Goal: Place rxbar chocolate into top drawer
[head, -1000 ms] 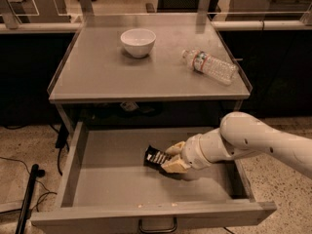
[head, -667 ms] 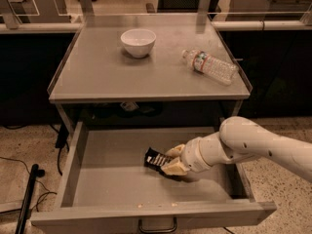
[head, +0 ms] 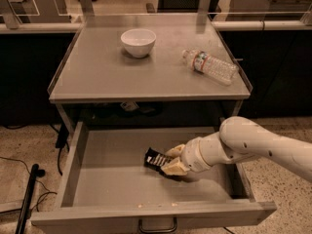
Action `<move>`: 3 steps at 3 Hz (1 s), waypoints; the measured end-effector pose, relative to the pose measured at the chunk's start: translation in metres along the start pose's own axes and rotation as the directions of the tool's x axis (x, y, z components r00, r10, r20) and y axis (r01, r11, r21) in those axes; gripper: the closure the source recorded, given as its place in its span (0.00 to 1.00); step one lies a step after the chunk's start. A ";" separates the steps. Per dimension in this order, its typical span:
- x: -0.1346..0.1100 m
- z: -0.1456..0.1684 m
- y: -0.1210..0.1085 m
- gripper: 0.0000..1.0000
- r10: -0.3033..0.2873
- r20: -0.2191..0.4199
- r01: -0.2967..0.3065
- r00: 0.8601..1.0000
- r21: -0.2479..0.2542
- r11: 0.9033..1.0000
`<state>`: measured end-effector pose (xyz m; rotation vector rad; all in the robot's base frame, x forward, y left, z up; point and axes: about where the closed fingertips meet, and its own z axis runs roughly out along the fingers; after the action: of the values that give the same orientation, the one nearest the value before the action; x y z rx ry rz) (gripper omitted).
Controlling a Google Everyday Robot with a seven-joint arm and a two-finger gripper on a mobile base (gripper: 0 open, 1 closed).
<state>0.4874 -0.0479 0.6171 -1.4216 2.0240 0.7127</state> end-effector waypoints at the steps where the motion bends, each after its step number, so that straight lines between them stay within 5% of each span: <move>1: 0.000 0.000 0.000 0.35 0.000 0.000 0.000 1.000 0.000 1.000; 2: 0.000 0.000 0.000 0.13 0.000 0.000 0.000 1.000 0.000 1.000; 3: 0.000 0.000 0.000 0.00 0.000 0.000 0.000 1.000 0.000 1.000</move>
Offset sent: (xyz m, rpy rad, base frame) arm 0.0000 0.0000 0.0000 0.0000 0.0000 0.0001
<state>0.4874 -0.0478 0.6170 -1.4218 2.0239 0.7129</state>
